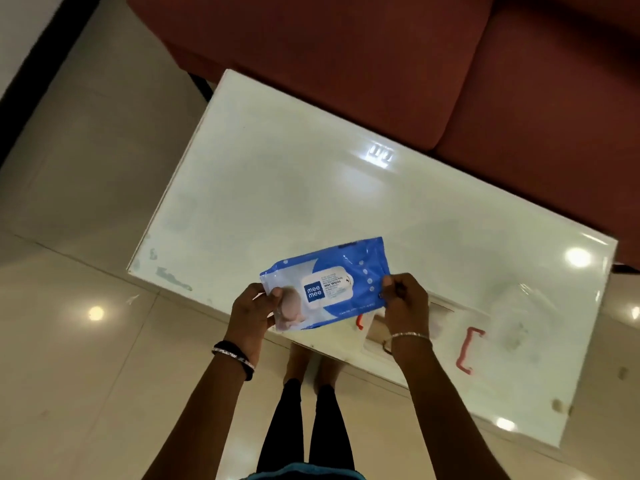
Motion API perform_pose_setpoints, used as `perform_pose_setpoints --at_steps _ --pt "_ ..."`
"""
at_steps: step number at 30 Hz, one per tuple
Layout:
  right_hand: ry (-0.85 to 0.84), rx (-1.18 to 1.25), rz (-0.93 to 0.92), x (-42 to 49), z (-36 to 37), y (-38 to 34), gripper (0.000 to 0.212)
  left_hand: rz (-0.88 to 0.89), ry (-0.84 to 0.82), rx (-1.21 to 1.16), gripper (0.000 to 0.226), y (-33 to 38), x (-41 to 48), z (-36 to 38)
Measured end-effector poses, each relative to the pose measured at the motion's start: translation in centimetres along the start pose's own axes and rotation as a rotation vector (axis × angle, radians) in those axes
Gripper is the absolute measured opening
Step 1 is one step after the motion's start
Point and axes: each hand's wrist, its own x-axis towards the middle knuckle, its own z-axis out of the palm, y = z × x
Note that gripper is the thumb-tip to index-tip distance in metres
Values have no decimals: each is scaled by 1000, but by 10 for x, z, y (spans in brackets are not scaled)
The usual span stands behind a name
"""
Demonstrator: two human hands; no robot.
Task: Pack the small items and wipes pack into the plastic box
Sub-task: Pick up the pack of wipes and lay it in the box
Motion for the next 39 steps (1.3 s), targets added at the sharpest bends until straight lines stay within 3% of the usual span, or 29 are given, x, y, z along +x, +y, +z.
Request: perform_pose_setpoints --at_steps 5,7,11,16,23,26,28,32,36,39 --pt "231 179 169 -18 -69 41 5 26 -112 250 22 1 -13 68" --pt "320 224 271 -22 -90 60 13 48 -148 370 20 -5 -15 98" --pt "424 149 426 -15 -119 94 23 87 -173 607 20 -25 -10 149" --pt "443 -26 529 8 -122 113 23 149 -90 922 27 -42 5 184" --pt "498 -212 500 13 -107 116 22 364 -27 1384 30 -49 -12 204" --pt "487 -255 470 13 -101 114 19 479 -8 1395 39 -58 -25 211" --pt "441 -288 471 13 -99 115 19 535 -117 1414 40 -70 -28 214" --pt "240 -403 490 14 -101 118 17 435 -364 1580 53 -93 -25 212" --pt "169 -549 368 5 -113 115 19 450 -329 1593 43 -94 -20 217" --pt "293 -468 259 -5 -134 111 20 521 -281 1535 30 -81 -19 228"
